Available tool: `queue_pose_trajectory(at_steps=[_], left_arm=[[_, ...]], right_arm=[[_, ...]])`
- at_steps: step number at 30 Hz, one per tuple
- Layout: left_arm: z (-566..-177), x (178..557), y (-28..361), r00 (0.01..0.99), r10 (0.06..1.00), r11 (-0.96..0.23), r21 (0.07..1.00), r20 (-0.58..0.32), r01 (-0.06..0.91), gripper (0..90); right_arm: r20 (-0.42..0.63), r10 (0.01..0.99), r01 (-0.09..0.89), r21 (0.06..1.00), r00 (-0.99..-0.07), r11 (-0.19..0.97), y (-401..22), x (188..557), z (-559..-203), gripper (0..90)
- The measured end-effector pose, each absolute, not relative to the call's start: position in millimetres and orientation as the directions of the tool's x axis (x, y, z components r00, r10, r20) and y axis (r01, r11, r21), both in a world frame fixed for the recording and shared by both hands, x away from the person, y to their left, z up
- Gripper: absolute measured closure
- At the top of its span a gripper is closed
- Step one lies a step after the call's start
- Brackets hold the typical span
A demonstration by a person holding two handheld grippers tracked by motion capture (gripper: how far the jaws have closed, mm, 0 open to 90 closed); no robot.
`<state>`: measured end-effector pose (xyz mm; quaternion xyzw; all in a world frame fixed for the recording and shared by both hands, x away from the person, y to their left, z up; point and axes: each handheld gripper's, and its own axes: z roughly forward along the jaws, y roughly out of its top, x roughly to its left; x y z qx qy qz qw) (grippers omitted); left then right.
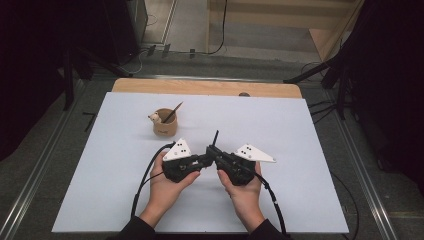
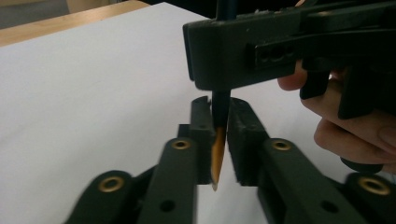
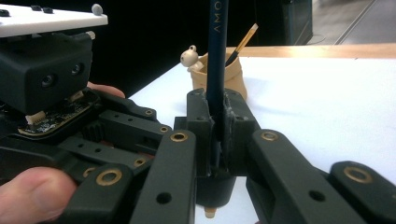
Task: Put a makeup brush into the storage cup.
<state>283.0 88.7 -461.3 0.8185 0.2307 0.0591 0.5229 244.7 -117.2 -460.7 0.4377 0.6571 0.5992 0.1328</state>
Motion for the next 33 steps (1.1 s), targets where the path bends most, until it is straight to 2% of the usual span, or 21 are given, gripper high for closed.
queue_pose_trajectory(at_steps=[3,14,21,33], left_arm=[[-461,285,92,0.884,0.441,-0.343,0.882,-0.153,0.324,75.5],[-449,292,114,0.874,0.456,-0.317,0.888,-0.164,0.332,72.0],[-436,291,118,0.876,0.454,-0.317,0.890,-0.162,0.329,70.4],[-414,289,112,0.869,0.469,-0.365,0.862,-0.155,0.351,68.4]], right_arm=[[0.325,0.749,0.400,0.912,-0.577,-0.087,-121,245,-458,84.4],[0.045,0.829,0.293,0.945,-0.558,0.146,-127,246,-460,84.4],[-0.119,0.813,0.242,0.921,-0.569,0.305,-117,245,-466,84.4],[-0.298,0.759,0.210,0.845,-0.579,0.492,-104,245,-476,84.4]])
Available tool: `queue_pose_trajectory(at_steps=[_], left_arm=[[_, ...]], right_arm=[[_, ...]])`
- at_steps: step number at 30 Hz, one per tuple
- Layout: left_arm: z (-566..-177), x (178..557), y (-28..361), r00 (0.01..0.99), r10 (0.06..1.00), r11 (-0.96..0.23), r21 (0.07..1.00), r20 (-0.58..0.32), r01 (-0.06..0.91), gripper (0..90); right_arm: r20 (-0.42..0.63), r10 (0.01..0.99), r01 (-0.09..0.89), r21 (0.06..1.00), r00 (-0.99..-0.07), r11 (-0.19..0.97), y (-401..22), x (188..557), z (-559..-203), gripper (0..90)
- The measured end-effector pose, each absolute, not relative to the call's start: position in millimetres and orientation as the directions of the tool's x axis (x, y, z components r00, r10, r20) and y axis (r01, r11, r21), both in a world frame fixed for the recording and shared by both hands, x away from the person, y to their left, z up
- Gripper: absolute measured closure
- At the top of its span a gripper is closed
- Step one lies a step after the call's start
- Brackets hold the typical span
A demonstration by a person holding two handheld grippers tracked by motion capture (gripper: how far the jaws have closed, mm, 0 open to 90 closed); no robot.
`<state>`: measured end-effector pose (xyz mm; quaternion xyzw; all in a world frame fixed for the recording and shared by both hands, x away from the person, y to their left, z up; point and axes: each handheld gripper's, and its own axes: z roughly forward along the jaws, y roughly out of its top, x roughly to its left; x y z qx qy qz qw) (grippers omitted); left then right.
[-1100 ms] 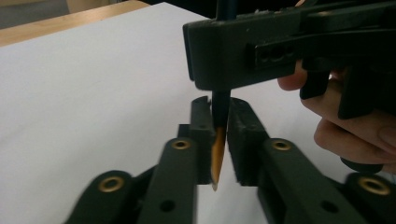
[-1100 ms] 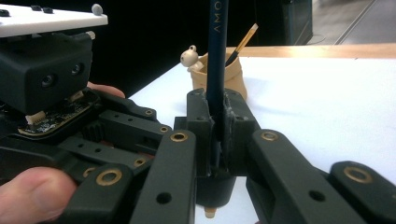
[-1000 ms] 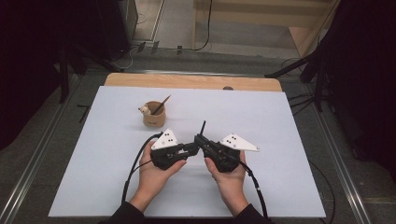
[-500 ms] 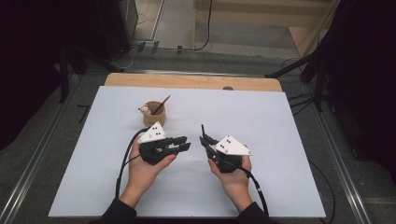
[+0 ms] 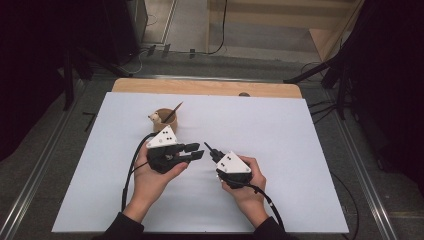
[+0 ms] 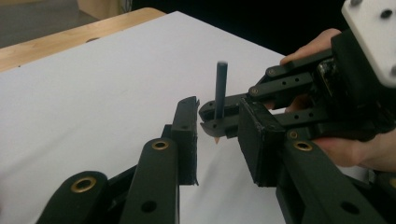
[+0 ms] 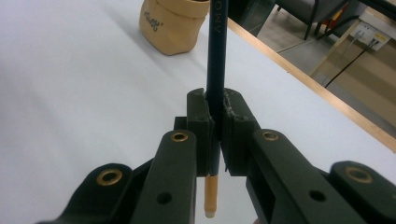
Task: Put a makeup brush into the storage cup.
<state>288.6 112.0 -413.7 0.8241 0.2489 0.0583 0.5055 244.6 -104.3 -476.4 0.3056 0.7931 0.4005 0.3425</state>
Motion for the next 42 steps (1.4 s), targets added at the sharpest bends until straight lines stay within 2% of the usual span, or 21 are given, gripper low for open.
queue_pose_trajectory(at_steps=[6,8,22,23,26,30,37,42], left_arm=[[-407,291,105,0.847,0.495,-0.415,0.805,-0.191,0.424,67.6],[-405,290,104,0.846,0.505,-0.430,0.799,-0.174,0.421,70.0],[-410,293,102,0.845,0.488,-0.455,0.762,-0.221,0.462,86.0],[-410,294,103,0.843,0.487,-0.447,0.765,-0.226,0.464,86.0],[-413,294,110,0.829,0.512,-0.400,0.792,-0.224,0.461,86.1],[-418,295,120,0.812,0.530,-0.312,0.833,-0.246,0.456,86.2],[-427,290,128,0.808,0.552,-0.225,0.896,-0.206,0.382,86.2],[-433,288,132,0.806,0.544,-0.134,0.924,-0.234,0.358,86.2]], right_arm=[[-0.378,0.715,0.160,0.812,-0.588,0.561,-95,241,-477,84.4],[-0.395,0.704,0.153,0.802,-0.590,0.578,-93,240,-478,84.4],[-0.480,0.657,0.099,0.760,-0.581,0.642,-88,237,-480,83.6],[-0.466,0.673,0.109,0.771,-0.574,0.627,-89,236,-480,81.3],[-0.421,0.705,0.121,0.806,-0.571,0.579,-92,238,-479,66.2],[-0.326,0.750,0.145,0.862,-0.576,0.486,-97,238,-477,57.6],[-0.126,0.810,0.200,0.937,-0.573,0.287,-107,240,-475,51.9],[-0.028,0.841,0.252,0.948,-0.541,0.193,-113,241,-473,50.5]])
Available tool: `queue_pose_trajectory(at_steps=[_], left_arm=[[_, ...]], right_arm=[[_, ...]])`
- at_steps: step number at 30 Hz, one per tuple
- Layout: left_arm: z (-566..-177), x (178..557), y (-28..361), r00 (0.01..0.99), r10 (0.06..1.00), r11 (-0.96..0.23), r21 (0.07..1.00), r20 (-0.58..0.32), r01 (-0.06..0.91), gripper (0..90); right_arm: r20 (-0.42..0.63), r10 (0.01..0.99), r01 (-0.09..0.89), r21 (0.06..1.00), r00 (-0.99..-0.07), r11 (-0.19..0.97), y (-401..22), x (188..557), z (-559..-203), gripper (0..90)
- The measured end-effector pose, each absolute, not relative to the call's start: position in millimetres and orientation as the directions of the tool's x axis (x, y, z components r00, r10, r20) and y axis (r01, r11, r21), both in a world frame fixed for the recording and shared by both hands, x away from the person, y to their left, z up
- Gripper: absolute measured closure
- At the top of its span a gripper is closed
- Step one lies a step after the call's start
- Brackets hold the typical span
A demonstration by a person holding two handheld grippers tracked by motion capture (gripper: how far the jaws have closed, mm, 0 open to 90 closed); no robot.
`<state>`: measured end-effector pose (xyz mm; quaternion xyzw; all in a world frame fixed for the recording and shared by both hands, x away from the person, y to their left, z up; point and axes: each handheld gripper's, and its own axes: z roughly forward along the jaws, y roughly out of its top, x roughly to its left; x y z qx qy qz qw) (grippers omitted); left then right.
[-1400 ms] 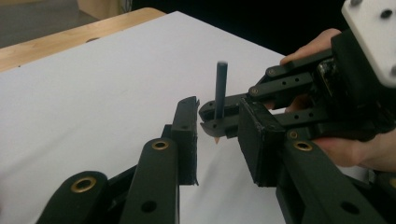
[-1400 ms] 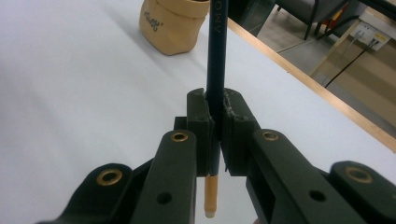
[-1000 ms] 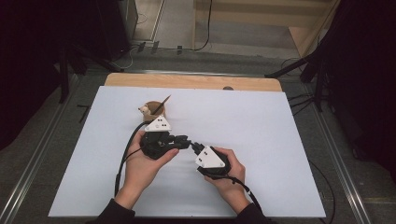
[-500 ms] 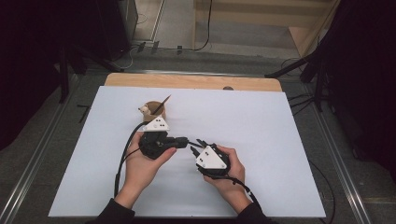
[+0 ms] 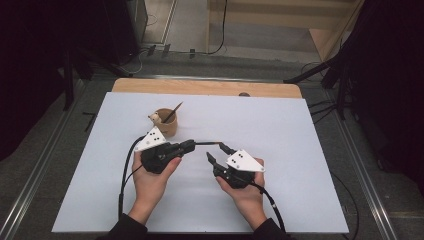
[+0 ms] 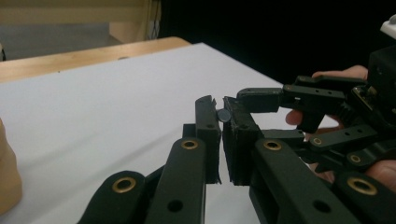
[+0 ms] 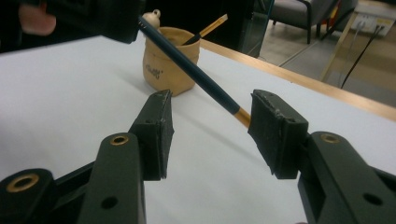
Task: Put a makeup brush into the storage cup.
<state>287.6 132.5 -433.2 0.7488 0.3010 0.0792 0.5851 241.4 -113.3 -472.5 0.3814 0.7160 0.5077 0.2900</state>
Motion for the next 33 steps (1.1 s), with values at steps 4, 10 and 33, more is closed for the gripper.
queue_pose_trajectory(at_steps=[4,10,33], left_arm=[[-435,285,134,0.796,0.564,-0.095,0.941,-0.218,0.324,86.2],[-435,281,140,0.780,0.589,-0.034,0.958,-0.211,0.285,86.3],[-449,278,142,0.796,0.578,0.024,0.978,-0.182,0.206,86.2]], right_arm=[[0.070,0.844,0.295,0.949,-0.532,0.107,-115,241,-469,50.1],[0.261,0.813,0.381,0.923,-0.521,-0.052,-115,241,-466,50.2],[0.701,0.661,0.548,0.675,-0.268,-0.494,-108,259,-462,29.6]])
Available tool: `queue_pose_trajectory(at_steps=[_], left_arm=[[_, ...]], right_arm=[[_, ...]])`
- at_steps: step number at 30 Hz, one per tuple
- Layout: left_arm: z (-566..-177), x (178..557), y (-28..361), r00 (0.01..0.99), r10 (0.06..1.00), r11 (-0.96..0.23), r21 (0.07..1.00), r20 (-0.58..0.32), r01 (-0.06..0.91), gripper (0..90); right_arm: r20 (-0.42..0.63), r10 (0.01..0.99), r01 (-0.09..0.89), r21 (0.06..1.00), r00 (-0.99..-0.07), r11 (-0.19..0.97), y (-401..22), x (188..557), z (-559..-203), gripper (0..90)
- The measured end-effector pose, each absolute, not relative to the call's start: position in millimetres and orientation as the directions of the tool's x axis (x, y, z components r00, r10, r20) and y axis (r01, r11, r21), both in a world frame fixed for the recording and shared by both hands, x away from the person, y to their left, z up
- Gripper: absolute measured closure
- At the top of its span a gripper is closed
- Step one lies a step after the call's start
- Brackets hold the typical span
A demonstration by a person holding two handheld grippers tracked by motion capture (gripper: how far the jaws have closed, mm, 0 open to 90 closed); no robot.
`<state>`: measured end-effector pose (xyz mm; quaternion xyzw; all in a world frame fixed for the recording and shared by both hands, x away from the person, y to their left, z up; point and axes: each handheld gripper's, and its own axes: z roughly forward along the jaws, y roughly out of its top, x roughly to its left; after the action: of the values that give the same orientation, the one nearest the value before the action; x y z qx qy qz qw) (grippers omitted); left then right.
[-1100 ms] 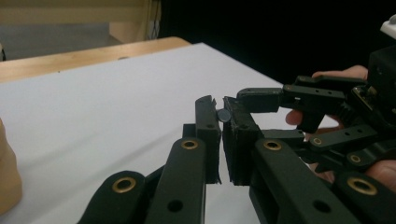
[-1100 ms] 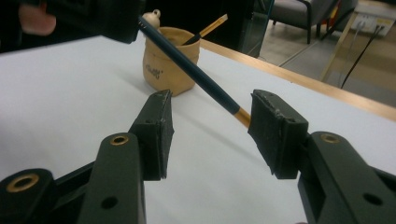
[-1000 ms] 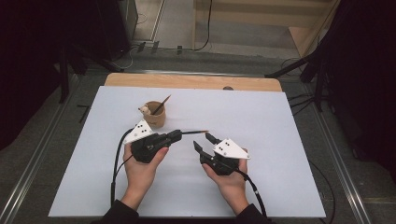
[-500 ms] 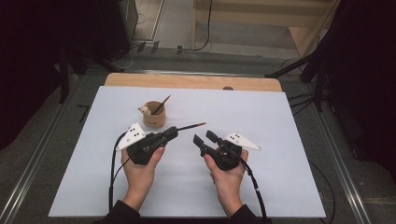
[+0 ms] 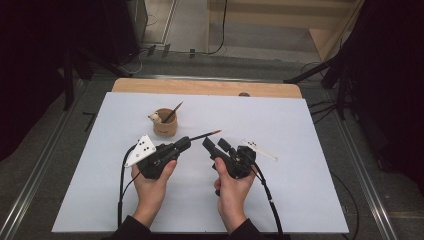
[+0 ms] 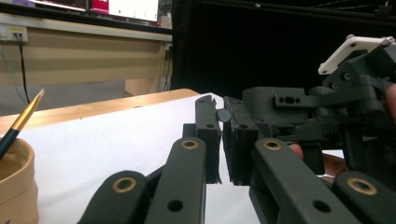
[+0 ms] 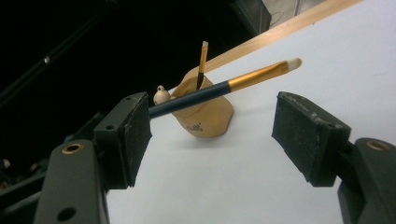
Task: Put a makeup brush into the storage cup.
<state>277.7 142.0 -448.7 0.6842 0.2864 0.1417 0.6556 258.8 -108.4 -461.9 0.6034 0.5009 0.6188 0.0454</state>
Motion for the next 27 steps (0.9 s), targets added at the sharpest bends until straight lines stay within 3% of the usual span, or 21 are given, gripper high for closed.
queue_pose_trajectory(at_steps=[16,27], left_arm=[[-451,276,140,0.806,0.573,0.015,0.985,-0.149,0.171,86.2],[-452,276,137,0.815,0.564,0.004,0.988,-0.131,0.156,86.2]], right_arm=[[0.890,0.428,0.641,0.421,-0.157,-0.641,-110,278,-466,30.1],[0.914,0.391,0.666,0.356,-0.103,-0.655,-110,288,-468,39.2]])
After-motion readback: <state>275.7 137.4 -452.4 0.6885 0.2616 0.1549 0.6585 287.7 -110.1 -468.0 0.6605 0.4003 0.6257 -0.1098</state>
